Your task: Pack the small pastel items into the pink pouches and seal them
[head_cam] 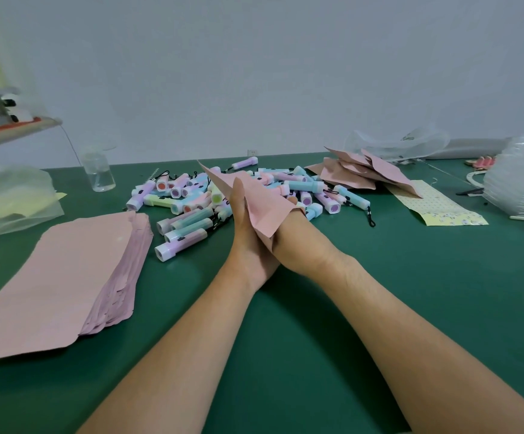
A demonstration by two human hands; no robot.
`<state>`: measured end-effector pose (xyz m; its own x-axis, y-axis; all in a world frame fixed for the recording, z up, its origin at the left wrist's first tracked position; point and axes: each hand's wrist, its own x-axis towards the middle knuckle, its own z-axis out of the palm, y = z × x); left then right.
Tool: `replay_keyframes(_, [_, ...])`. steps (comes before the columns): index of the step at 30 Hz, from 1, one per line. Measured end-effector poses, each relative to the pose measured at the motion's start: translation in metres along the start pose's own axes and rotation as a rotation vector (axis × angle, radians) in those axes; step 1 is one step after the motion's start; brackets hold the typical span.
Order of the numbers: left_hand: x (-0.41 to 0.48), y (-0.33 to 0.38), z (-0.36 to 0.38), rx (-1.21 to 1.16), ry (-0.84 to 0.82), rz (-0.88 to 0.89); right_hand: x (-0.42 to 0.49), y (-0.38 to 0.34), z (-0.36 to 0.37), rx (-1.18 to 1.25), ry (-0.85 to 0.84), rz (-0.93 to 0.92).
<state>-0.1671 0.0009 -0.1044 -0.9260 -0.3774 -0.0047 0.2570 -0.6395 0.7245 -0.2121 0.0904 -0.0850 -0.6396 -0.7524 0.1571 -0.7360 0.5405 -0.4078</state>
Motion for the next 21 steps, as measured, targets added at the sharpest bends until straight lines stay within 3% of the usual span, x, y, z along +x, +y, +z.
replay_keyframes(3, [-0.002,-0.003,0.007,0.009,0.021,0.026,-0.002,-0.005,0.002,-0.084,-0.059,-0.087])
replay_keyframes(7, [0.001,-0.003,0.0,-0.079,0.018,0.057,-0.003,-0.007,0.0,-0.015,0.022,-0.161])
replay_keyframes(11, [-0.002,0.002,-0.004,-0.13,0.011,0.069,0.0,-0.004,0.002,0.05,-0.095,-0.018])
replay_keyframes(15, [-0.005,0.0,-0.004,-0.141,-0.014,0.054,0.002,-0.002,0.008,-0.069,-0.171,0.001])
replay_keyframes(19, [-0.009,-0.004,0.004,-0.151,-0.037,0.039,0.008,0.004,0.016,0.106,0.026,-0.099])
replay_keyframes(21, [-0.009,-0.007,0.009,-0.152,-0.034,0.016,0.006,0.004,0.015,0.066,-0.027,-0.068])
